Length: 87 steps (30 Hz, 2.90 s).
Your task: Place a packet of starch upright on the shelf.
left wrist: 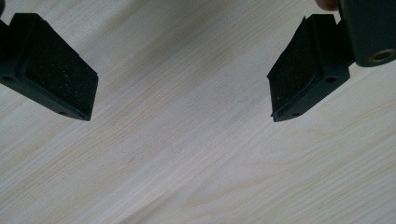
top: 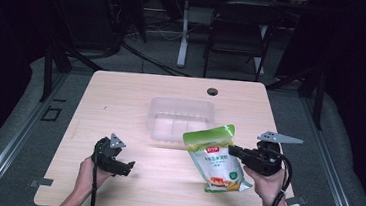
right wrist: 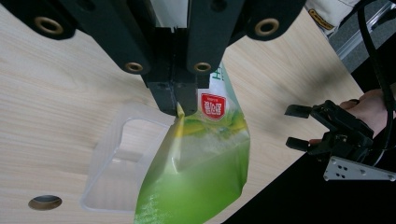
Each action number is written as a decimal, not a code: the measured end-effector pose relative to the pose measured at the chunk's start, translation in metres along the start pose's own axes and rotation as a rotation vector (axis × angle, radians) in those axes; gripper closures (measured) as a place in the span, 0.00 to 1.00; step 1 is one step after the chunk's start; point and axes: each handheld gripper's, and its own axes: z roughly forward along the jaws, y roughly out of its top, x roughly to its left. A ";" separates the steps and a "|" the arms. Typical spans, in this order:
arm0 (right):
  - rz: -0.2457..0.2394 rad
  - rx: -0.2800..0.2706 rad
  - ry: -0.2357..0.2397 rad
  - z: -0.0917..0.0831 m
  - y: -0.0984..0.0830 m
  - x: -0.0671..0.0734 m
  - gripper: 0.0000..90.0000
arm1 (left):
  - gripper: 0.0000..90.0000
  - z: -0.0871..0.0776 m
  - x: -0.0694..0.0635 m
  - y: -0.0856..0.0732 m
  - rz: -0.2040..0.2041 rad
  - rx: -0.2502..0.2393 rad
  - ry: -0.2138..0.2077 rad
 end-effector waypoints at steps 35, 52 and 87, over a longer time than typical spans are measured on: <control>-0.023 -0.048 0.006 -0.004 0.031 0.024 1.00 | 0.06 -0.011 0.004 -0.002 -0.014 -0.088 0.009; -0.018 -0.094 0.007 0.003 0.058 0.029 1.00 | 0.06 -0.011 0.005 -0.001 -0.003 -0.107 0.017; 0.010 -0.165 -0.080 0.024 0.109 0.021 1.00 | 0.07 -0.011 0.004 0.000 0.007 -0.107 0.020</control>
